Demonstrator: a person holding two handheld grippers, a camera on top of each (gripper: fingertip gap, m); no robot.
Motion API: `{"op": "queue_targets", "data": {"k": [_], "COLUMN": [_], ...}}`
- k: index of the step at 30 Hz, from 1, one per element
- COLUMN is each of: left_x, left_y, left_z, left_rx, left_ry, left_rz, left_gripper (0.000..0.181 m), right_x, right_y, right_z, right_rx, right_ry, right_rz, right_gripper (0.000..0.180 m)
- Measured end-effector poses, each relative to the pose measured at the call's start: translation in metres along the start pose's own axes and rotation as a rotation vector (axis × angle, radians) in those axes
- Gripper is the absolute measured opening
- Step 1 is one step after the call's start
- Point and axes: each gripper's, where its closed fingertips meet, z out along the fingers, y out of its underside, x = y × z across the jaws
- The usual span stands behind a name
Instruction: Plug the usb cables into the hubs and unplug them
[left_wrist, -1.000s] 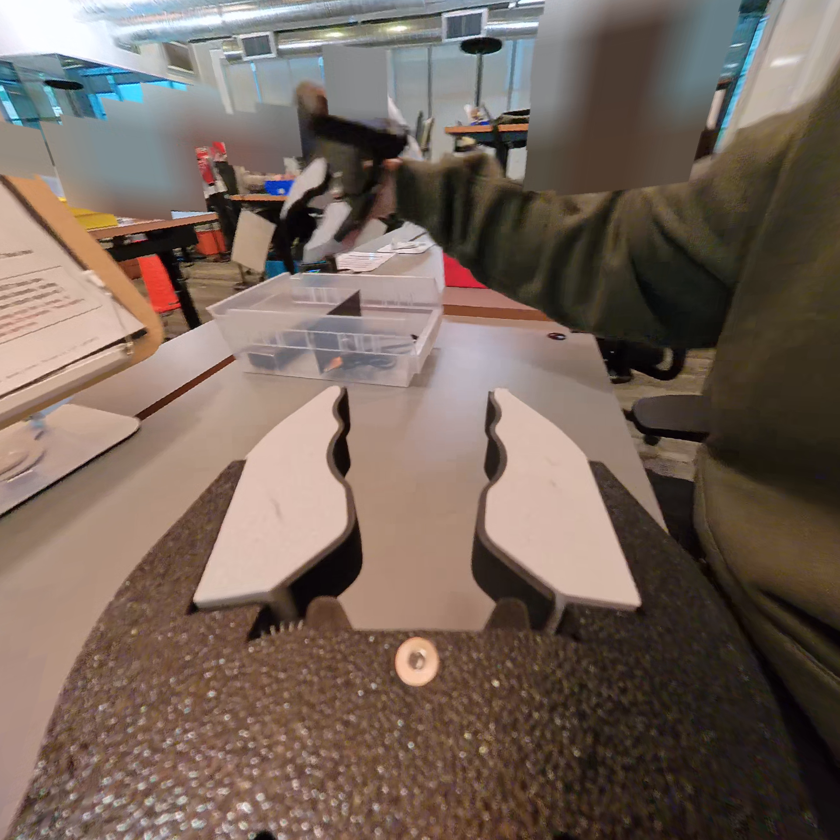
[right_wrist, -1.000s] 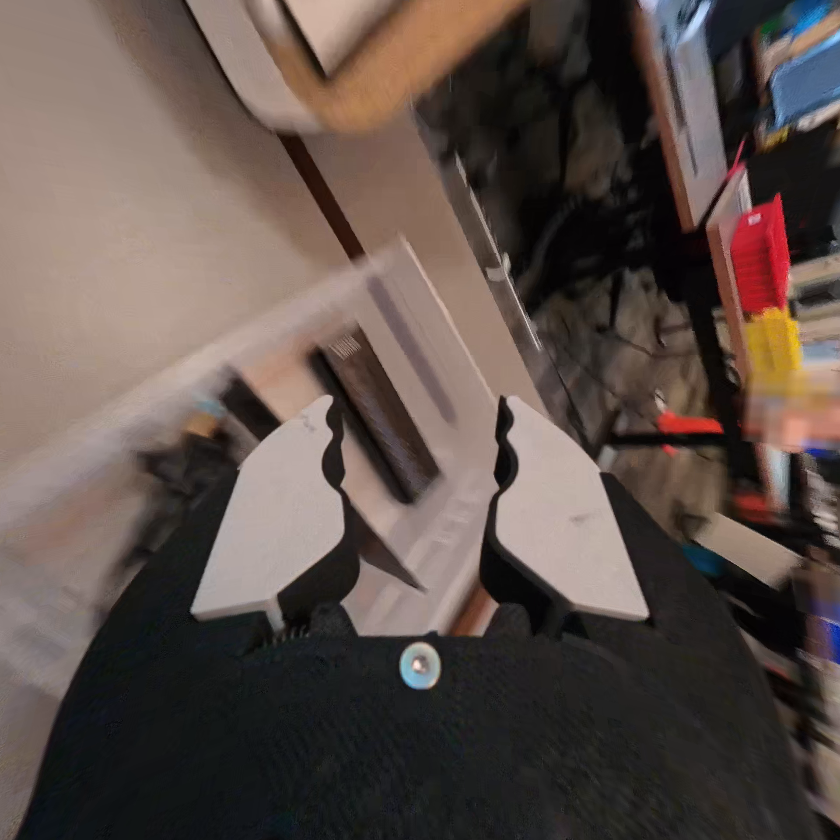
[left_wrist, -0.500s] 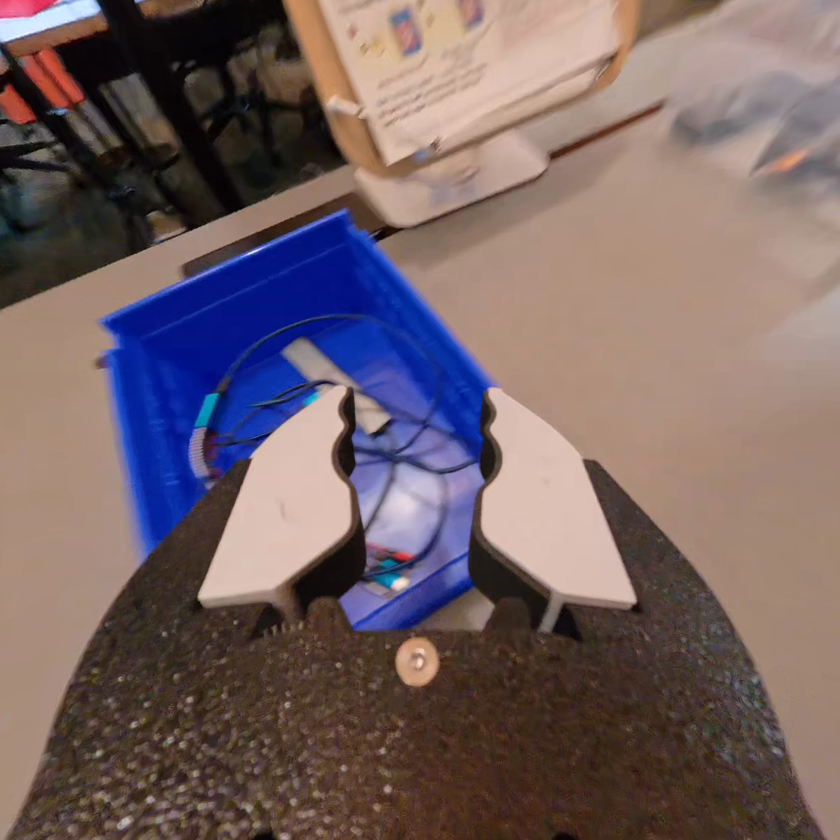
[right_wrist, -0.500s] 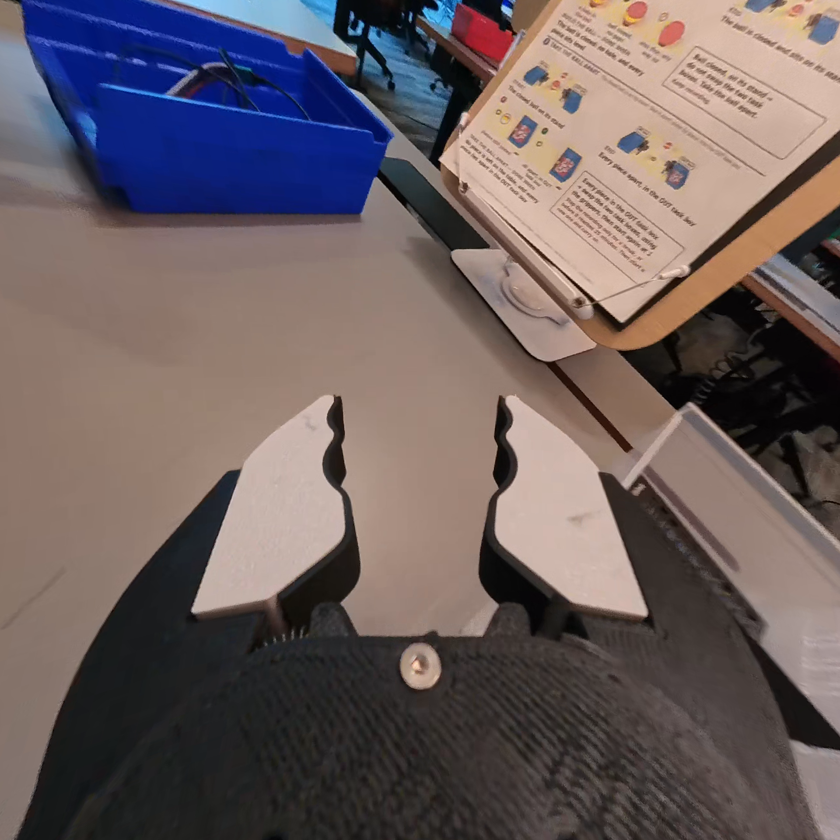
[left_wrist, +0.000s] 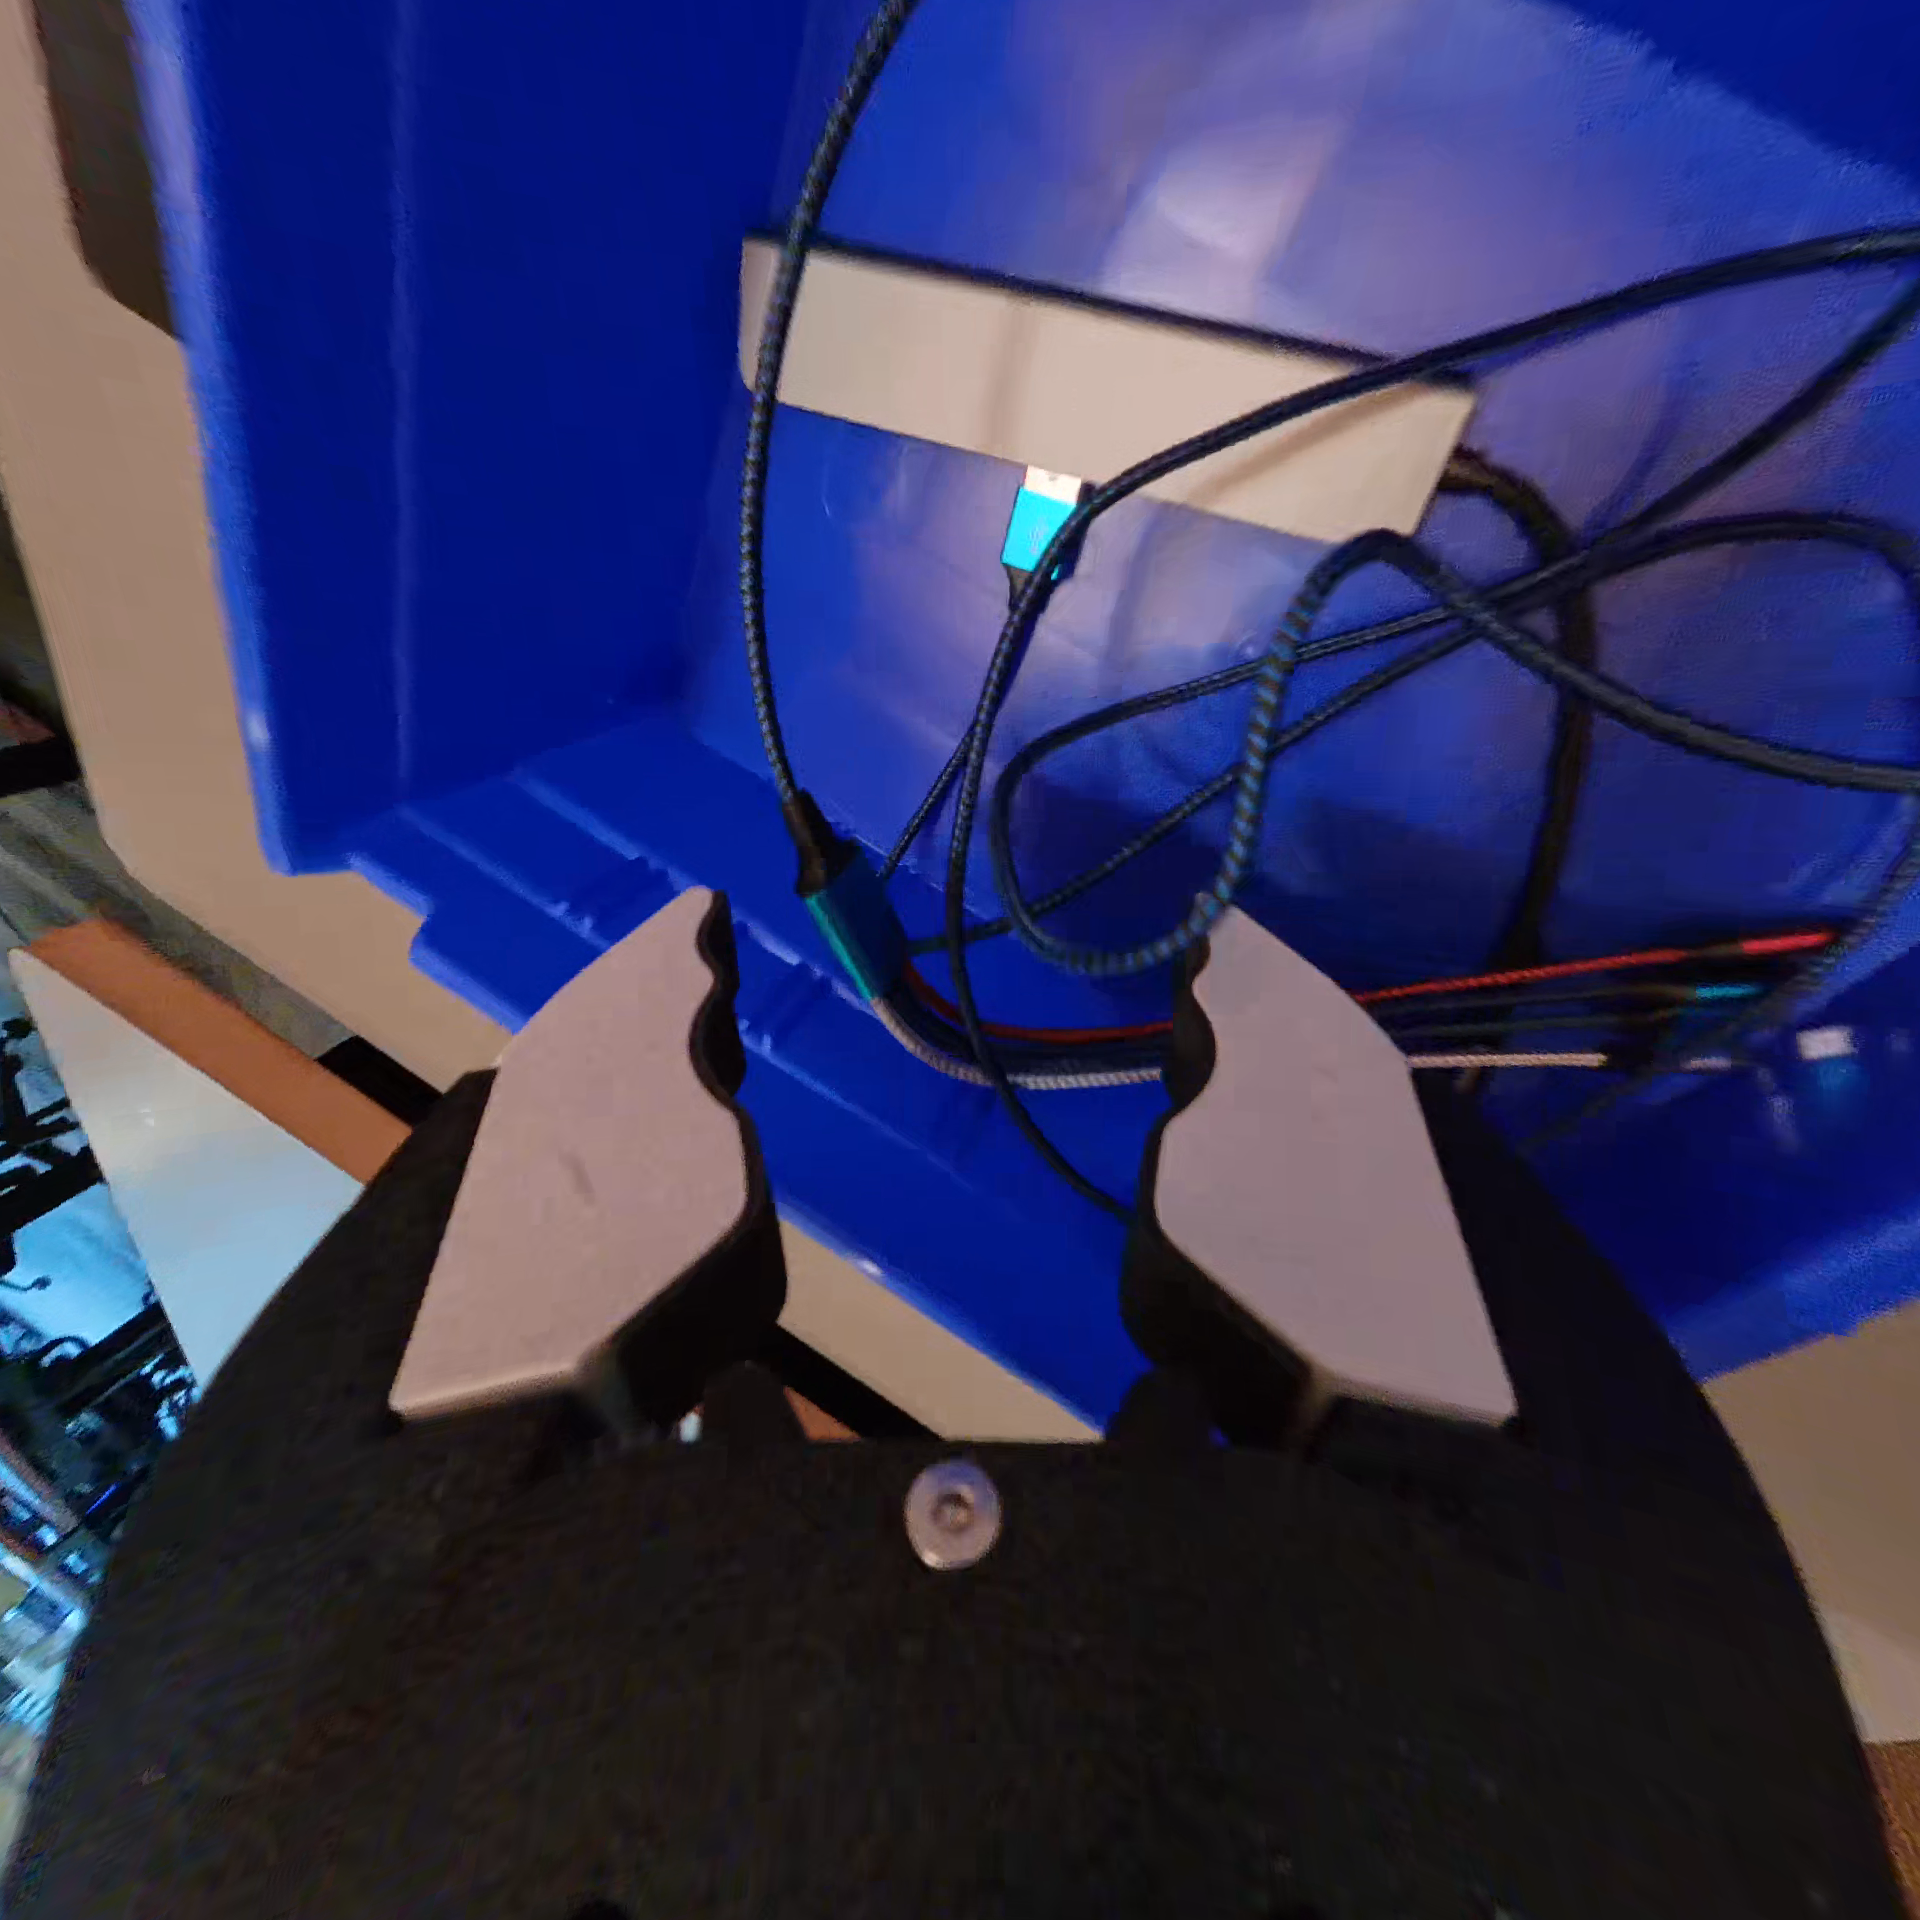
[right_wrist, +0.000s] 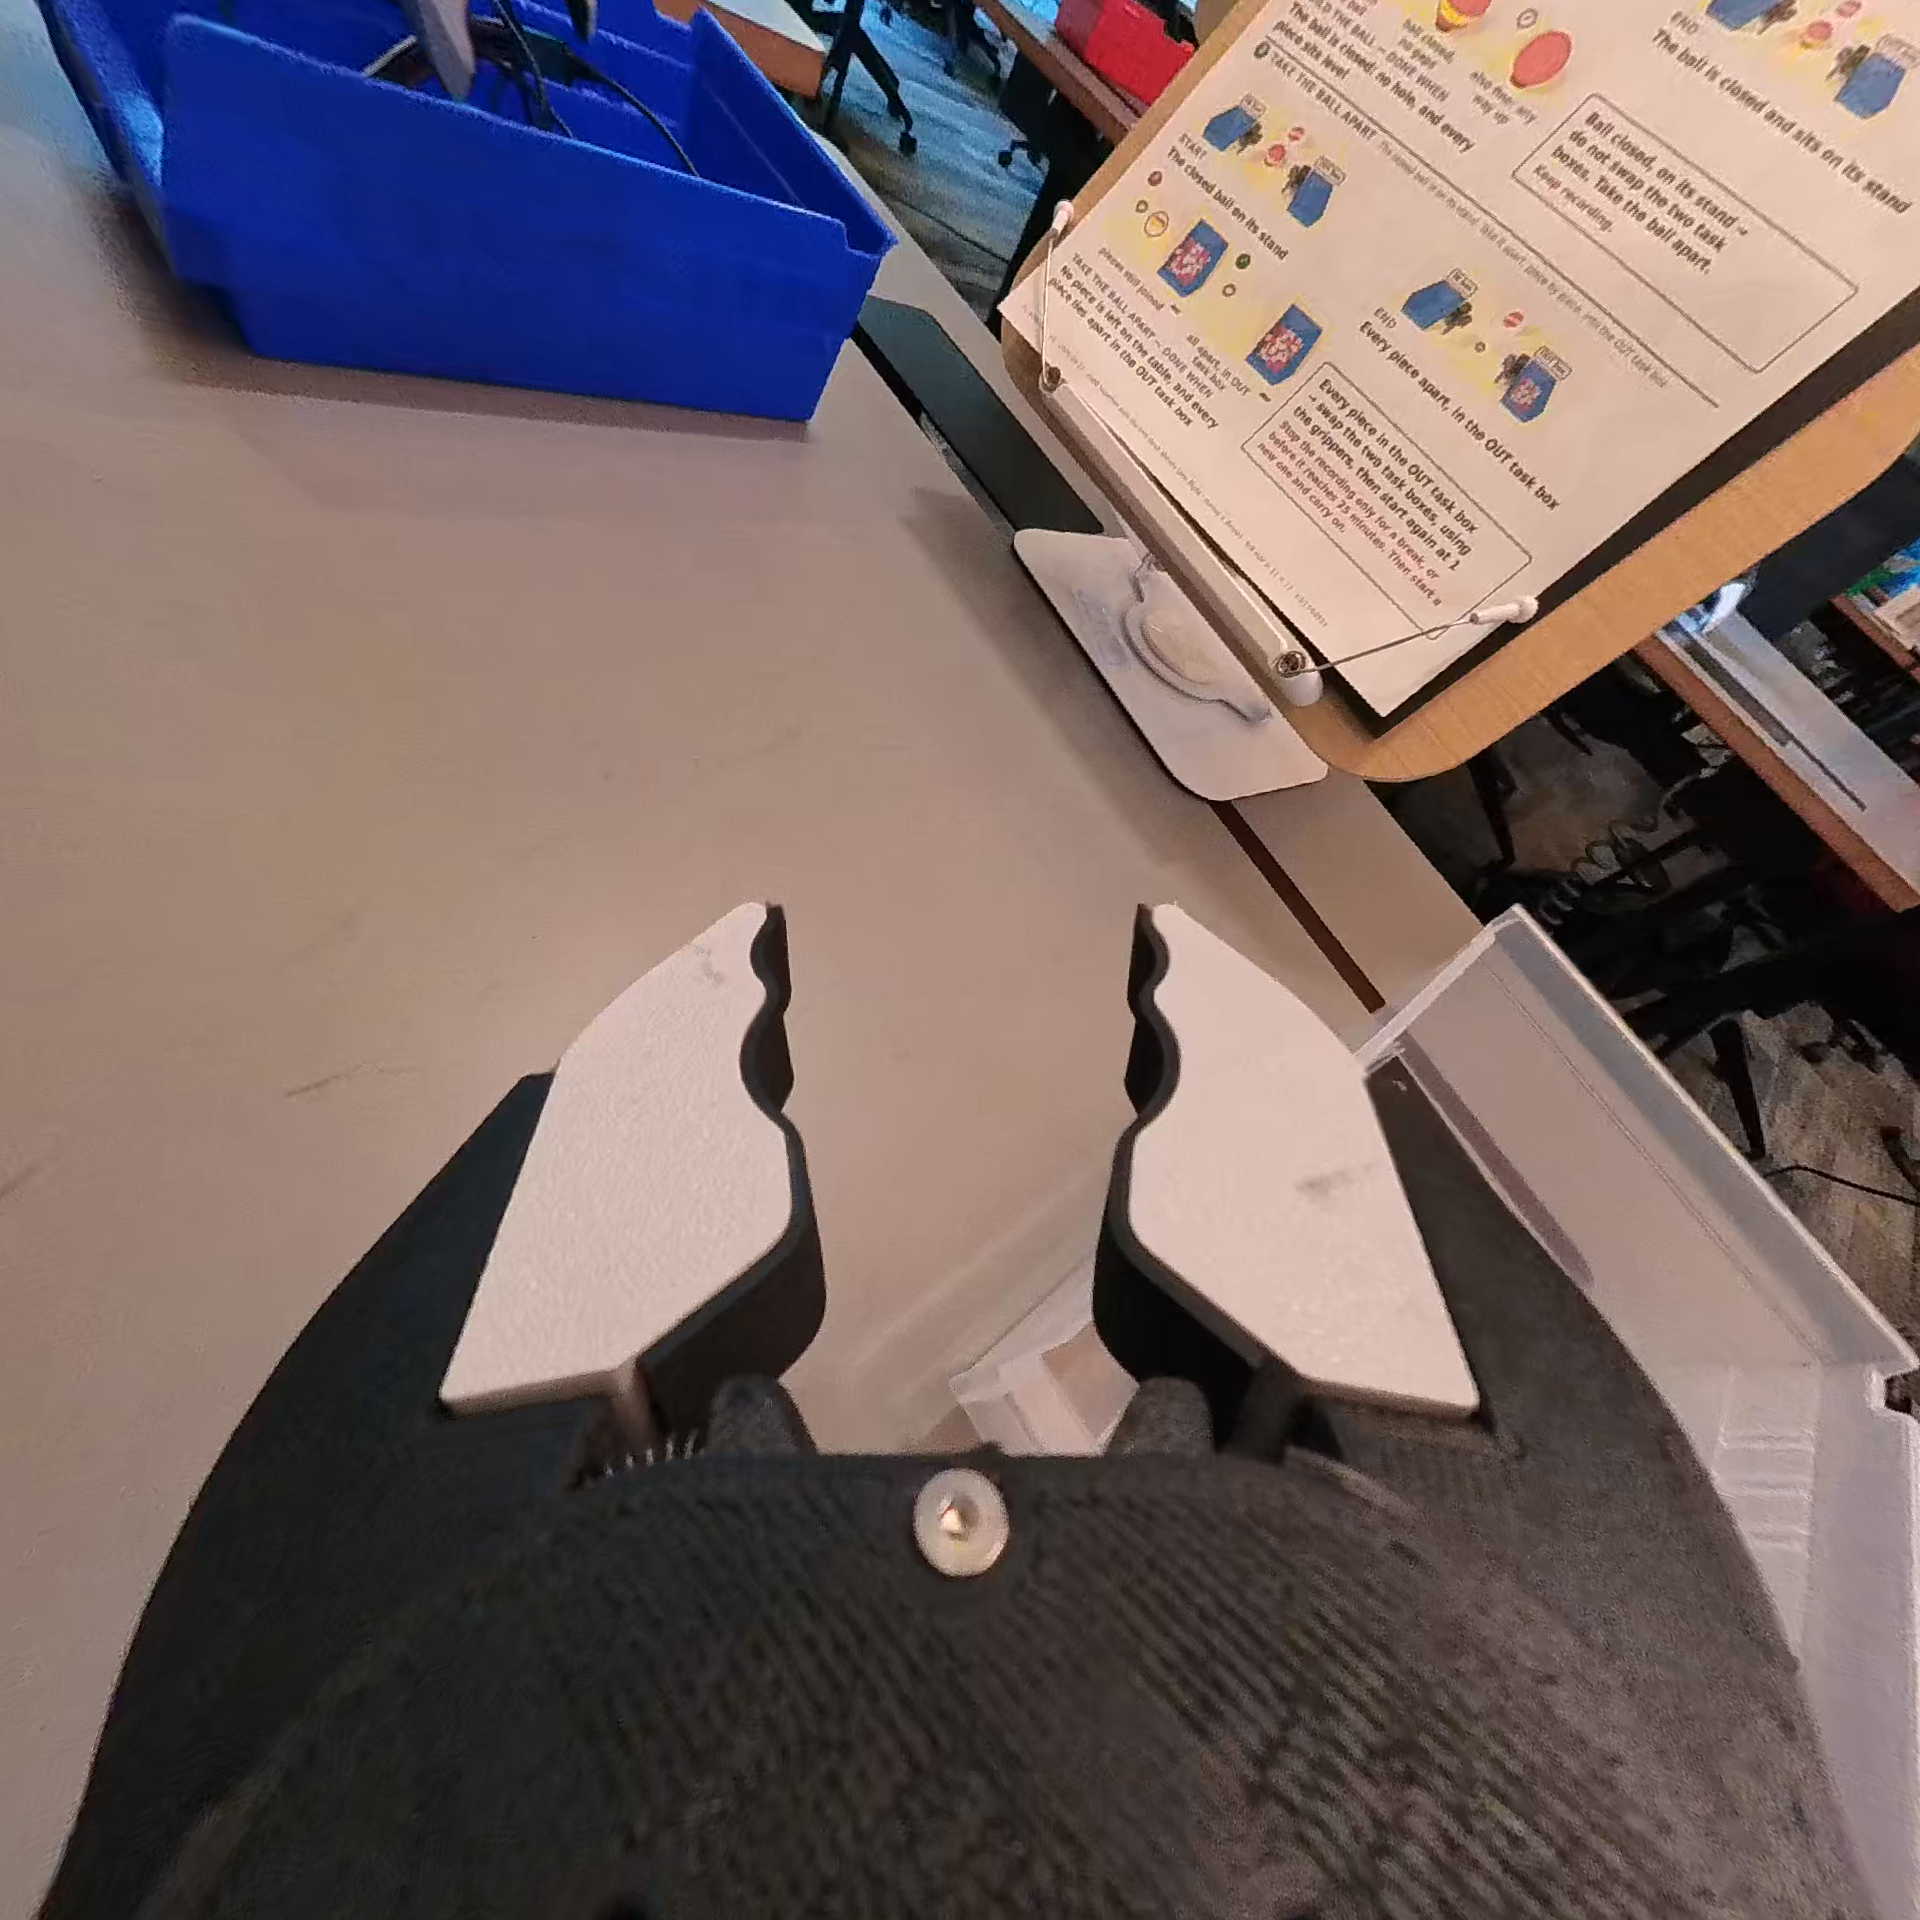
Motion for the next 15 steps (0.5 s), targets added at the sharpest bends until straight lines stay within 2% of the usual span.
{"op": "queue_targets", "data": {"k": [1,5,8,9,10,11,15], "left_x": [0.001,-0.001,0.004,0.007,0.011,0.010,0.006], "left_y": [0.002,0.008,0.014,0.015,0.015,0.013,0.007], "left_z": [0.009,0.035,0.046,0.048,0.050,0.051,0.033], "left_rx": [-0.035,-0.173,-0.313,-0.338,-0.341,-0.327,-0.247], "left_ry": [0.020,0.037,0.090,0.113,0.144,0.140,0.086], "left_rz": [0.009,0.032,-0.029,-0.042,-0.060,-0.074,-0.050], "left_gripper": [0.078,0.072,0.069,0.061,0.044,0.014,0.008], "right_x": [-0.001,-0.004,-0.006,-0.006,-0.006,-0.006,-0.002], "right_y": [0.001,0.010,0.015,0.016,0.018,0.020,0.021], "right_z": [0.000,0.001,0.005,0.006,0.007,0.007,0.006], "right_rx": [-0.003,-0.026,-0.036,-0.039,-0.044,-0.050,-0.055], "right_ry": [-0.010,-0.027,-0.043,-0.041,-0.042,-0.040,-0.020], "right_rz": [-0.002,-0.018,-0.022,-0.024,-0.025,-0.026,-0.034], "right_gripper": [0.063,0.064,0.064,0.064,0.064,0.064,0.063]}}
